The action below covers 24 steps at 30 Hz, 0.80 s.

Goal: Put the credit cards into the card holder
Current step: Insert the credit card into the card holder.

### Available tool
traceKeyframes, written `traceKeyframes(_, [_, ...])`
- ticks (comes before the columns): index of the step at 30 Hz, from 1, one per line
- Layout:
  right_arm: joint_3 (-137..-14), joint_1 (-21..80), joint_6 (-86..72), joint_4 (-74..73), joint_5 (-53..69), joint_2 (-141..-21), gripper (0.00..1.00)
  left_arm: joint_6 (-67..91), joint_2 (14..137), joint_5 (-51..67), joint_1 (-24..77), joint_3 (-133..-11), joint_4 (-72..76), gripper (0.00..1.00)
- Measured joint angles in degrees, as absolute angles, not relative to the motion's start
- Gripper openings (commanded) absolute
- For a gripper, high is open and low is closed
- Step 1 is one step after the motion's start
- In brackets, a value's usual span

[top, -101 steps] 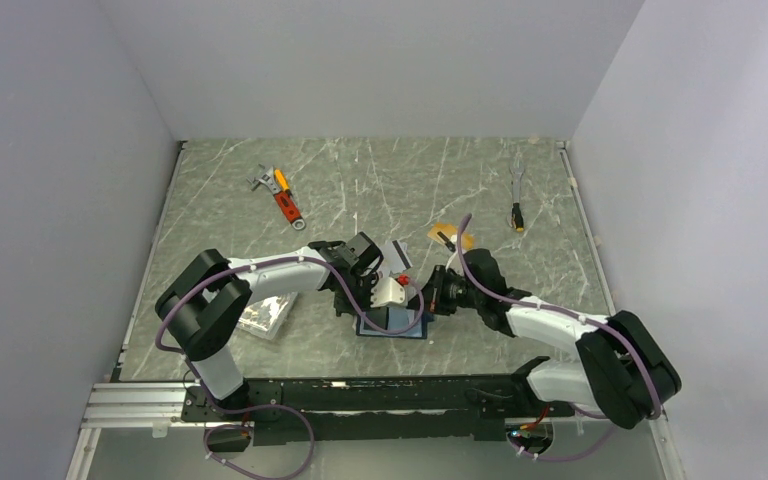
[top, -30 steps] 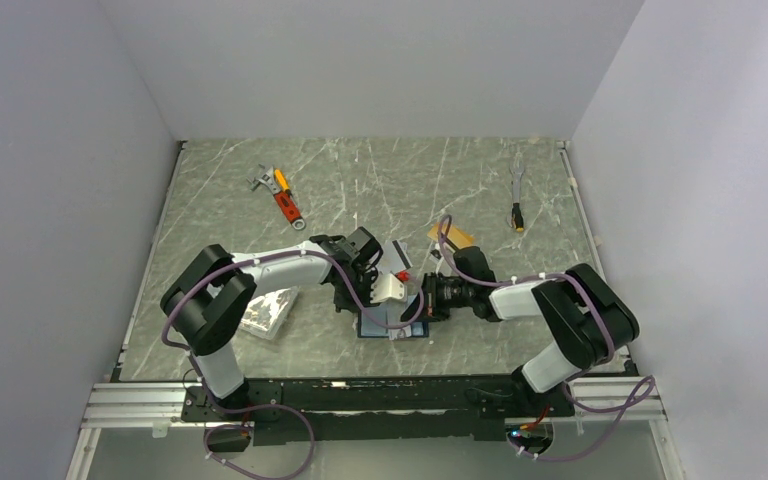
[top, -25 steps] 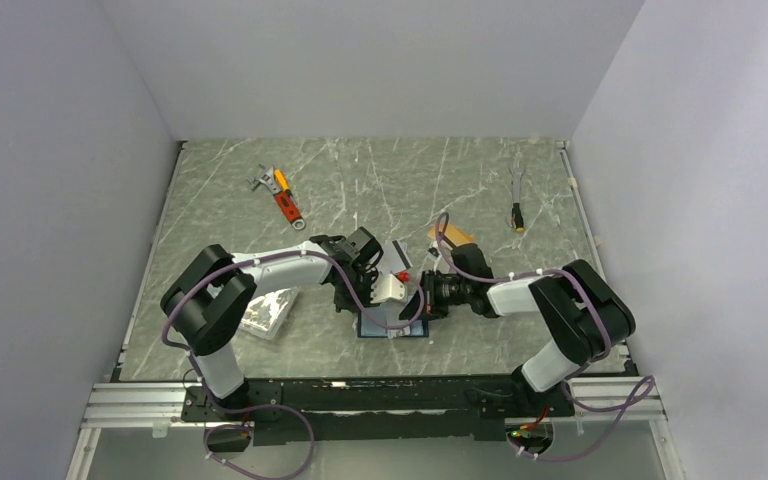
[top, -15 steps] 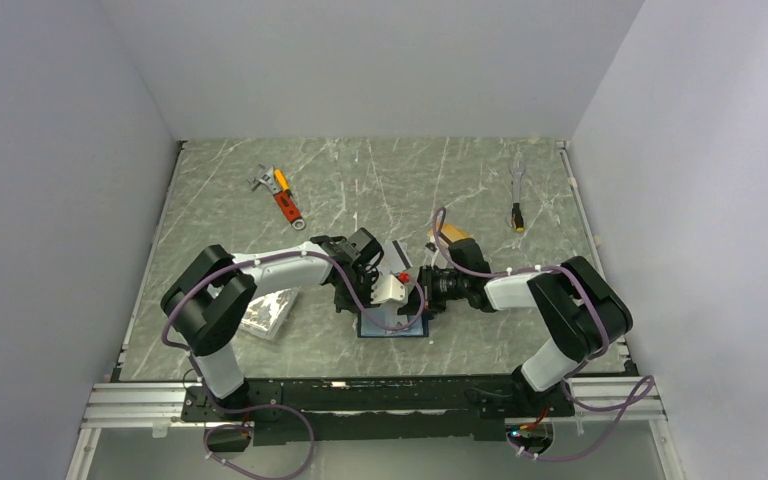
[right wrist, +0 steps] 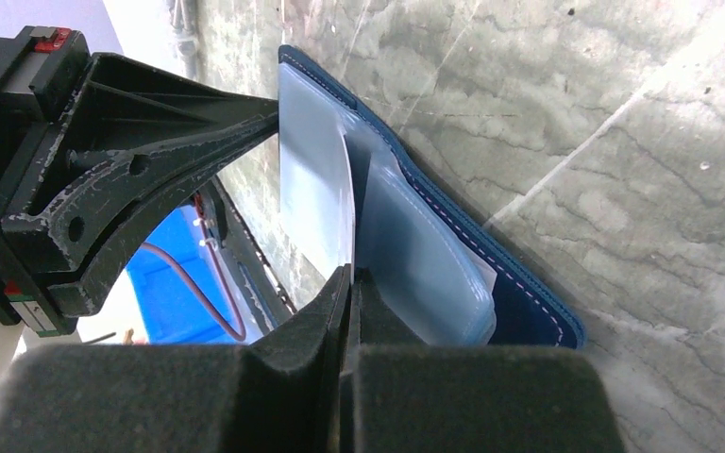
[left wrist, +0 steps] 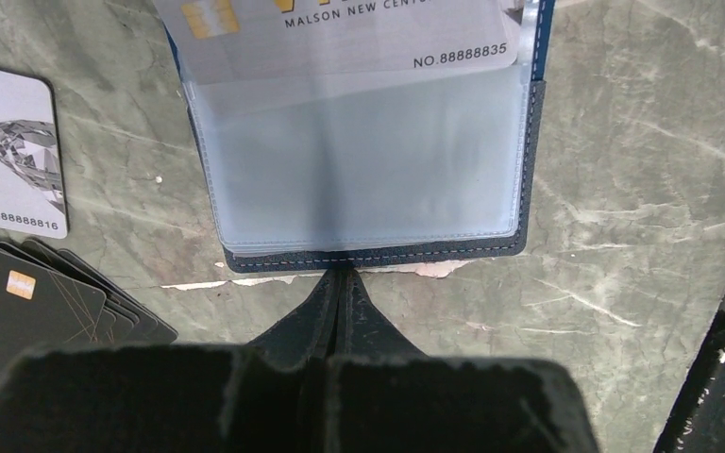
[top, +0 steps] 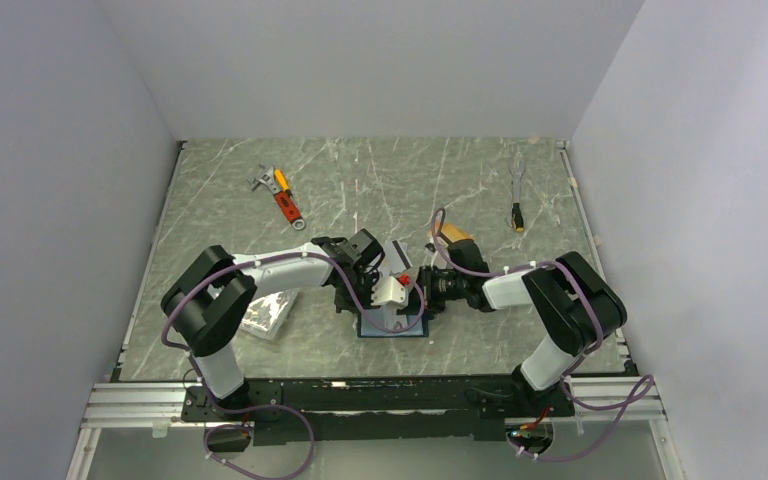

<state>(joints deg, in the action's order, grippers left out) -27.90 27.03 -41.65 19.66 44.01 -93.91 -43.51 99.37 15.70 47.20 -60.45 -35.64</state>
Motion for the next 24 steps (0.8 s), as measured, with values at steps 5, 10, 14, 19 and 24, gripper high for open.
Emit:
traceKeyframes(5, [-27.4,27.9,-42.5,20.8,42.8,-93.7,0.00,-43.9,98.9,15.3,47.6,-59.9,-35.2,0.00])
traceKeyframes(10, [-27.3,31.3,-43.7,21.7,39.7,-93.0,0.00,-43.9,98.3,14.7,48.1,-59.0,-34.2,0.00])
traceKeyframes(14, [-27.3,33.2,-44.3,21.4,37.3,-92.3,0.07,-43.9,98.3,14.3,48.2,-58.9,-34.2,0.00])
traceKeyframes(19, [-27.3,34.2,-44.5,18.4,33.8,-90.2,0.32,-43.8,98.2,14.3,48.2,-58.9,-34.2,0.00])
traceKeyframes(24, [-27.3,34.6,-43.3,12.3,29.7,-84.6,0.52,-43.7,98.2,14.3,48.2,-58.9,-34.1,0.00])
